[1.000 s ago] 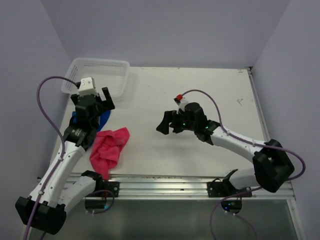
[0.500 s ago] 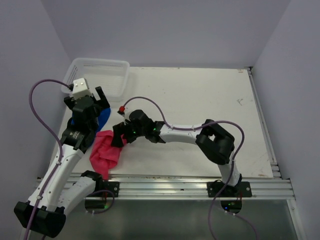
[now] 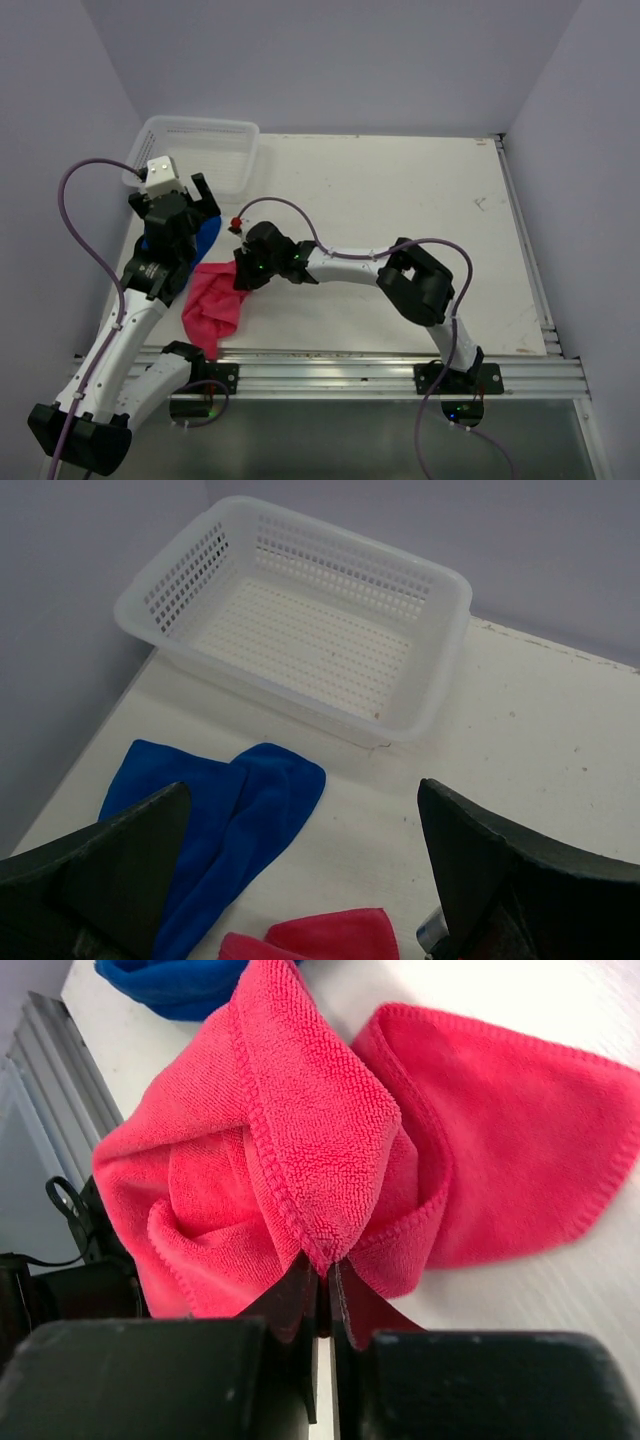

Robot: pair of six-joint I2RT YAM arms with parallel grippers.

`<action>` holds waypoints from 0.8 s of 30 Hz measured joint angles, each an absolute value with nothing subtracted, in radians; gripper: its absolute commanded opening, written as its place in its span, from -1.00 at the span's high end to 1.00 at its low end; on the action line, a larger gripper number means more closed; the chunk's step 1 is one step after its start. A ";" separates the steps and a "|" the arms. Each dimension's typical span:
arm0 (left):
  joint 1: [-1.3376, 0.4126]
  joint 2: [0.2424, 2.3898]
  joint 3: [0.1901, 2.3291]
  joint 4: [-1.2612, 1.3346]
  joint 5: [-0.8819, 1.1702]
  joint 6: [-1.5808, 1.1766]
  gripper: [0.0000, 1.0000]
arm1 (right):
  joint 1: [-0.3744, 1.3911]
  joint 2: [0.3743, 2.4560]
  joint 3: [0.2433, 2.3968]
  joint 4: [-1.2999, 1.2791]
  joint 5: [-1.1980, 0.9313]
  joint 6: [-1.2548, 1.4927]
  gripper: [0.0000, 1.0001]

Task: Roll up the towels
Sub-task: Grab a towel with the right arm

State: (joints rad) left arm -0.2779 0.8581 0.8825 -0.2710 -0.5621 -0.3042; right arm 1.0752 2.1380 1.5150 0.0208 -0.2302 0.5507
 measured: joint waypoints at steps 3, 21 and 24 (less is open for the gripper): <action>-0.278 0.857 0.883 -0.271 -0.563 -0.304 -1.00 | 1.075 2.087 1.512 -0.056 -0.205 0.538 1.00; -0.278 0.850 0.883 -0.270 -0.573 -0.304 -1.00 | 0.817 1.381 1.233 -0.286 0.017 0.449 1.00; -0.278 0.875 0.883 -0.270 -0.541 -0.304 -1.00 | 0.638 1.372 1.053 -0.298 0.018 0.452 1.00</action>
